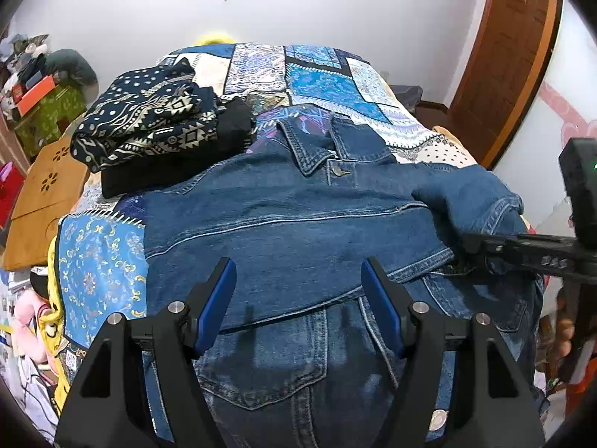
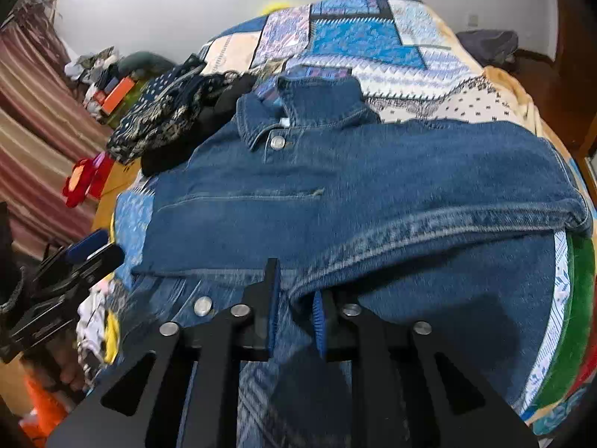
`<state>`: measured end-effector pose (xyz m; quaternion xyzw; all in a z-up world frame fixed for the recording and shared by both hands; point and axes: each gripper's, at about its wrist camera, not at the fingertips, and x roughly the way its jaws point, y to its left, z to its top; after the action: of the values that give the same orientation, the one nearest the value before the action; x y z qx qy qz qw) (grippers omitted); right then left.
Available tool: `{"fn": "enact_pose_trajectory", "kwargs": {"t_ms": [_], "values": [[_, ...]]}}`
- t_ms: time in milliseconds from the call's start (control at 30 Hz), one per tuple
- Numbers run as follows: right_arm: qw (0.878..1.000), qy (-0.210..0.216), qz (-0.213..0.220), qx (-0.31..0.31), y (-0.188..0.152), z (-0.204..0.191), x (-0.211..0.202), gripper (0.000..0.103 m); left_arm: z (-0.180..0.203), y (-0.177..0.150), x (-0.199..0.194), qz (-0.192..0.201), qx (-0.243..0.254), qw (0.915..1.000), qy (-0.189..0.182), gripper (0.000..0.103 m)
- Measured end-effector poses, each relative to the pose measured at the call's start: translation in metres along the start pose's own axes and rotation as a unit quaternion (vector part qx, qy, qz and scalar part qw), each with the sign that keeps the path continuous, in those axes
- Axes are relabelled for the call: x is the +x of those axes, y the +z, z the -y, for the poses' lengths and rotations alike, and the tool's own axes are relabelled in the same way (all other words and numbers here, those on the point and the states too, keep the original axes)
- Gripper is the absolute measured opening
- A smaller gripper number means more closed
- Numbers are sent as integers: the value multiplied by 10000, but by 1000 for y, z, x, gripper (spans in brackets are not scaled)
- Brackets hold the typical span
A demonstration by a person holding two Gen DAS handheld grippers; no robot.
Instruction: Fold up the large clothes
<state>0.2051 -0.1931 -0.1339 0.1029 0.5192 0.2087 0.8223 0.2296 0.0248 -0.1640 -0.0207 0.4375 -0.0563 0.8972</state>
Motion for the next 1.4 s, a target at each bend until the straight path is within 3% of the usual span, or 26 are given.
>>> {"fn": "enact_pose_trajectory", "kwargs": {"t_ms": [100, 167, 200, 400, 500, 733, 900, 1033, 1167, 1300, 1400], "values": [[9999, -34, 146, 53, 2, 2, -20, 28, 7, 1, 2, -7, 74, 10000, -33, 68], [9993, -73, 364, 95, 2, 6, -36, 52, 11, 2, 3, 2, 110, 9999, -57, 68], [9984, -89, 542, 137, 1, 9, -46, 54, 13, 2, 3, 5, 126, 9999, -72, 68], [9886, -340, 1253, 760, 7, 44, -82, 57, 22, 6, 5, 8, 185, 9998, -89, 68], [9816, -391, 1373, 1266, 10, 72, -87, 57, 24, 8, 6, 0, 169, 9998, -108, 68], [9665, -68, 1174, 2282, 13, 132, -58, 57, 27, 10, 11, -55, 176, 9998, -101, 68], [9575, 16, 1061, 2681, 14, 160, -31, 57, 28, 11, 15, -103, 188, 9997, -119, 68], [9544, 9, 1223, 2722, 14, 165, -25, 50, 29, 10, 18, -132, 203, 9996, -126, 68], [9567, -237, 1346, 2571, 18, 160, -31, 23, 27, 11, 20, -136, 170, 9997, -130, 68], [9607, -653, 1607, 2168, 25, 142, -52, 16, 25, 10, 17, -67, 152, 9998, -149, 68], [9636, -683, 1788, 1864, 33, 125, -68, 11, 22, 9, 14, -14, 153, 9998, -142, 68]]}}
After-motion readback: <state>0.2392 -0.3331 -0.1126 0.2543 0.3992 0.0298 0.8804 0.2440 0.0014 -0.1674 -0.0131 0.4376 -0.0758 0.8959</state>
